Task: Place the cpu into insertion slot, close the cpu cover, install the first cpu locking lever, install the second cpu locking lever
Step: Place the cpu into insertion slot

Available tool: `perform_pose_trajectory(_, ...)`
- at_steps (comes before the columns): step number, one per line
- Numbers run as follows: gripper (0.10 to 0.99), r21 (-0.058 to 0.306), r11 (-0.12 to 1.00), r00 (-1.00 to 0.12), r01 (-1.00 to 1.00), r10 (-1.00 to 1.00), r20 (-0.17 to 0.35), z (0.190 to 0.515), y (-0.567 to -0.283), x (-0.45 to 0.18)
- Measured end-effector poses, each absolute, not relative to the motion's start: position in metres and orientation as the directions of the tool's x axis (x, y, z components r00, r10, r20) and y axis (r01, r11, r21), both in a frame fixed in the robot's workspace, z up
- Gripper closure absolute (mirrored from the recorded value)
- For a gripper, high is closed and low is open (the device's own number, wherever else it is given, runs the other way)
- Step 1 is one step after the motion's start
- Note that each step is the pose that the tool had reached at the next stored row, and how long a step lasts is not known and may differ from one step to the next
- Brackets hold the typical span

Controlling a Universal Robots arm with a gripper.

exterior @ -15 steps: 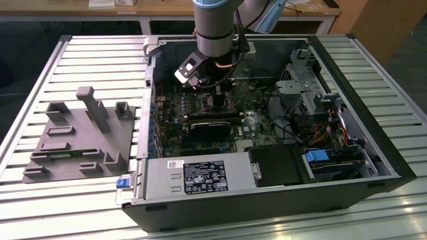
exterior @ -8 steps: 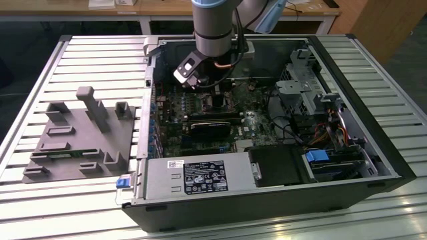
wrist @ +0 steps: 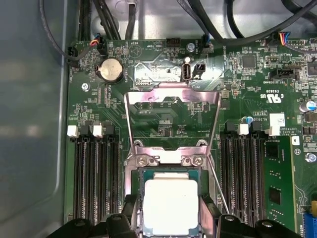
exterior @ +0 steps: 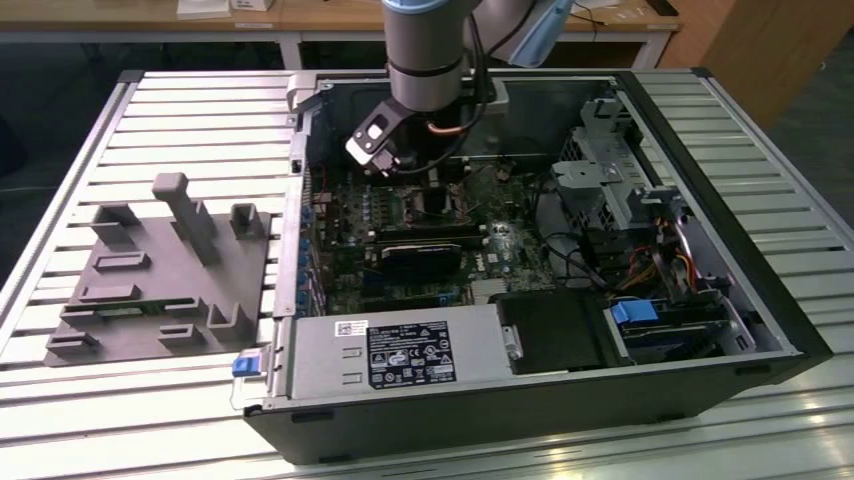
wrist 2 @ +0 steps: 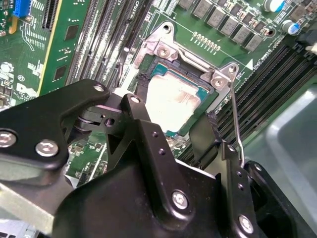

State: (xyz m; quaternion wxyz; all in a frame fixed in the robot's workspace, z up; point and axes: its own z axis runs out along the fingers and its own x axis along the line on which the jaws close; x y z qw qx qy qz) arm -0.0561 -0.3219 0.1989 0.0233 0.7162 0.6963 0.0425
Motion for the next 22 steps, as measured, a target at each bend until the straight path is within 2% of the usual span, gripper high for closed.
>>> perform_pose_trajectory(22,0.478,0.120,-0.032,0.025,0.992,0.998,0.057,0.200,-0.322,-0.081)
